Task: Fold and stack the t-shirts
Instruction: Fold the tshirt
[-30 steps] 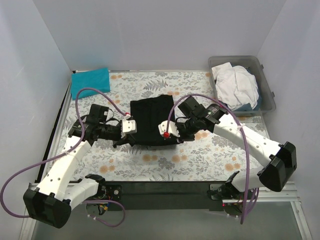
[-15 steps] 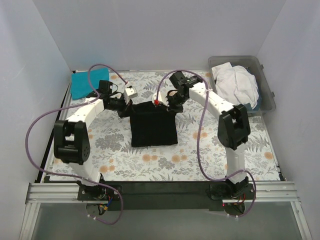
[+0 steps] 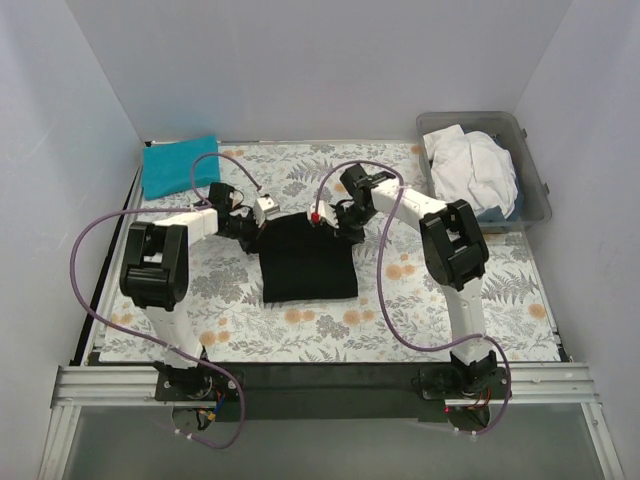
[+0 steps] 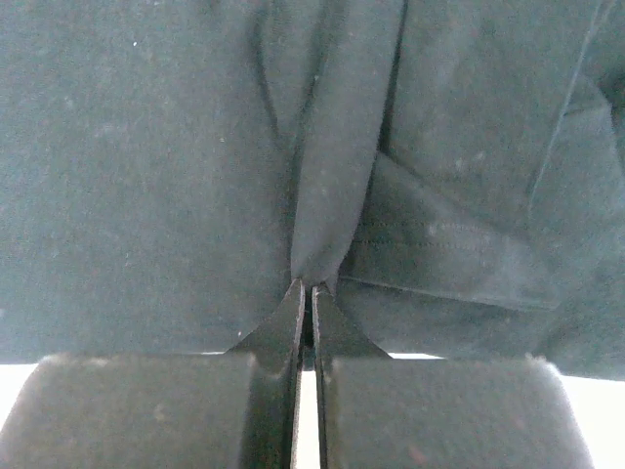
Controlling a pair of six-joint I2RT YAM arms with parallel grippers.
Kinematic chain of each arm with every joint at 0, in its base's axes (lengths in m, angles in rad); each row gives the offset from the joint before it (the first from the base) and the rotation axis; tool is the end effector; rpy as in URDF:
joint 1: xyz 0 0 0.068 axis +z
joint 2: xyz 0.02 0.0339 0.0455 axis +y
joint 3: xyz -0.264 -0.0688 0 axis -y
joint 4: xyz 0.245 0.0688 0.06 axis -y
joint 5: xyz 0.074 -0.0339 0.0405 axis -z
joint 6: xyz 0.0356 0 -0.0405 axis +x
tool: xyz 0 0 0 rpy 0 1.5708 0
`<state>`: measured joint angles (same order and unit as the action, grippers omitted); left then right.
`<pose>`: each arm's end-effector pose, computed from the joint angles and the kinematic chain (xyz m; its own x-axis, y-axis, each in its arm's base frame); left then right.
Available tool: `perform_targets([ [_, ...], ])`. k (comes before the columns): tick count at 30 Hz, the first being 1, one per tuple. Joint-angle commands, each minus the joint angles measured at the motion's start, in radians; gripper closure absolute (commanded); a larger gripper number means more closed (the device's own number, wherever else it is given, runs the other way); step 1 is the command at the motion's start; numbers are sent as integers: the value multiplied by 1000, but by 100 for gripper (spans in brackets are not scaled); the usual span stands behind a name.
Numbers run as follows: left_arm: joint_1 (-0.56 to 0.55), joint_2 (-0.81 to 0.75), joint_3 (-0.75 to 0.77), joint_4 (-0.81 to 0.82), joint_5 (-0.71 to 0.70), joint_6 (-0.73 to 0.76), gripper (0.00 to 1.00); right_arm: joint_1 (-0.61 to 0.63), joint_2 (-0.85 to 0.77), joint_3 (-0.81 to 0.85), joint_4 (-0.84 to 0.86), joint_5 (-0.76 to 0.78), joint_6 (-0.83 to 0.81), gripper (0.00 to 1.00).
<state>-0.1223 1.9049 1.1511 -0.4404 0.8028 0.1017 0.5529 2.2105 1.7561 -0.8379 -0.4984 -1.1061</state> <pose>0.3567 -0.0696 0.1472 -0.8829 0.1796 -0.4338 0.4392 0.6423 -0.6281 0.3766 0.2524 0.1705 0.1456 -0.8328 -0.5341 -0.9883 -0.1473 -0.0398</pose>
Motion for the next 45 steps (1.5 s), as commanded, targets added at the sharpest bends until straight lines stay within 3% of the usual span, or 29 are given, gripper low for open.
perform_targets([
  [1, -45, -179, -134, -122, 47, 56, 100, 39, -124, -191, -43, -93, 75, 99],
  [3, -78, -306, -245, -149, 55, 92, 100, 65, -228, -323, -17, -112, 115, 99],
  [8, -109, -504, -358, -288, 79, 112, 98, 102, -379, -421, -21, -227, 277, 97],
  [9, -109, -548, -363, -309, 81, 116, 91, 102, -406, -425, -32, -244, 301, 85],
  [10, -108, -572, -361, -343, 78, 118, 70, 98, -419, -422, -36, -280, 324, 56],
  [13, -108, -681, -334, -331, 78, 84, 55, 49, -442, -374, -36, -351, 416, 32],
  [15, -120, -722, -314, -313, 111, 66, 51, 2, -410, -325, -30, -394, 503, 32],
  [20, -246, -647, -258, -232, 64, -35, 47, -15, -260, -172, 58, -486, 705, 47],
  [28, -387, -500, -254, -66, -85, -134, 51, 11, -89, -72, 215, -548, 932, 57],
  [45, -476, -323, -263, 45, -165, -135, 55, 33, 81, -124, 422, -488, 1066, 61],
])
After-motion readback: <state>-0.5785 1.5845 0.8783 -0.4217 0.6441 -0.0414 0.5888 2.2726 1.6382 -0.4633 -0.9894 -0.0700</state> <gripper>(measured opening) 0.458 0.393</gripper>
